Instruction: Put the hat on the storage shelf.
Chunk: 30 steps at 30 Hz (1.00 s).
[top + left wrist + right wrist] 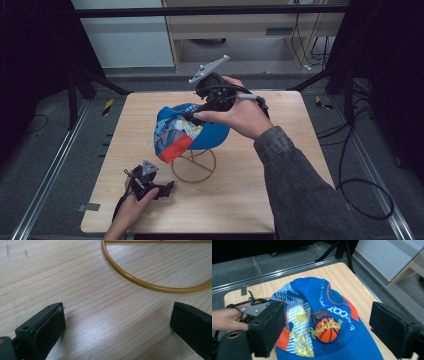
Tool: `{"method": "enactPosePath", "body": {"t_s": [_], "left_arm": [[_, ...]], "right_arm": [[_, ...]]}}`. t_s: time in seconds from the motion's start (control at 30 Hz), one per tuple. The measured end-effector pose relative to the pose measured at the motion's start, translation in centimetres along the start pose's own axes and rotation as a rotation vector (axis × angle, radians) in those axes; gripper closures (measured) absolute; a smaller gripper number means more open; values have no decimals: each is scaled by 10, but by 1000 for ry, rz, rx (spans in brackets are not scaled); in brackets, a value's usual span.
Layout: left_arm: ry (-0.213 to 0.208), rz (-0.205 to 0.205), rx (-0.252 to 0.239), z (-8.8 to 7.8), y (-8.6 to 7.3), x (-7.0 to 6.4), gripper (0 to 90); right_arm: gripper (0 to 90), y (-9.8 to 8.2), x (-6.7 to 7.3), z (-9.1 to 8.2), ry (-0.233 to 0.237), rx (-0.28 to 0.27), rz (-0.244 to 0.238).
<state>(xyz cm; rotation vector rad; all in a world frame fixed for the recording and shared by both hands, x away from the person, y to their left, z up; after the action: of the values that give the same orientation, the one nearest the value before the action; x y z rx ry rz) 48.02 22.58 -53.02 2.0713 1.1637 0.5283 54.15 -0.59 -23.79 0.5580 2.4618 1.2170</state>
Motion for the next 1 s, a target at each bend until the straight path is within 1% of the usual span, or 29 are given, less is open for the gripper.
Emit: {"method": "enactPosePath", "body": {"t_s": [0.07, 0.13, 0.23, 0.37, 0.57, 0.77, 1.0], "left_arm": [[0, 0, 0, 0, 0, 0, 0], [0, 0, 0, 0, 0, 0, 0], [0, 0, -1, 0, 0, 0, 0], [1, 0, -1, 0, 0, 0, 0], [3, -1, -3, 0, 0, 0, 0], [3, -1, -4, 0, 0, 0, 0], [3, -2, -5, 0, 0, 0, 0]], "right_arm": [[87, -4, -4, -6, -23, -20, 13], [70, -8, -8, -11, -30, -25, 26], [59, -16, -14, -20, -43, -40, 31], [59, -27, -19, -31, -61, -55, 45], [61, -52, -27, -53, -91, -91, 84], [67, -71, -37, -66, -119, -84, 111], [74, -89, -43, -74, -146, -84, 130]]}}
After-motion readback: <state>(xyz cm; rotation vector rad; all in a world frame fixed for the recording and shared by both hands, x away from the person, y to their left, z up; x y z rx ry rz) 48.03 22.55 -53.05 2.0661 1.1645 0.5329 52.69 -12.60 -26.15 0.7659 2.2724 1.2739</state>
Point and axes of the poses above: each handheld gripper's, and its own axes: z roughly forward along the jaws, y roughly out of its top, x roughly to its left, the point moved 3 cm from there along z, roughly forward along the jaws, and after that the axes turned 2 degrees about -x, right-handed, at the moved point
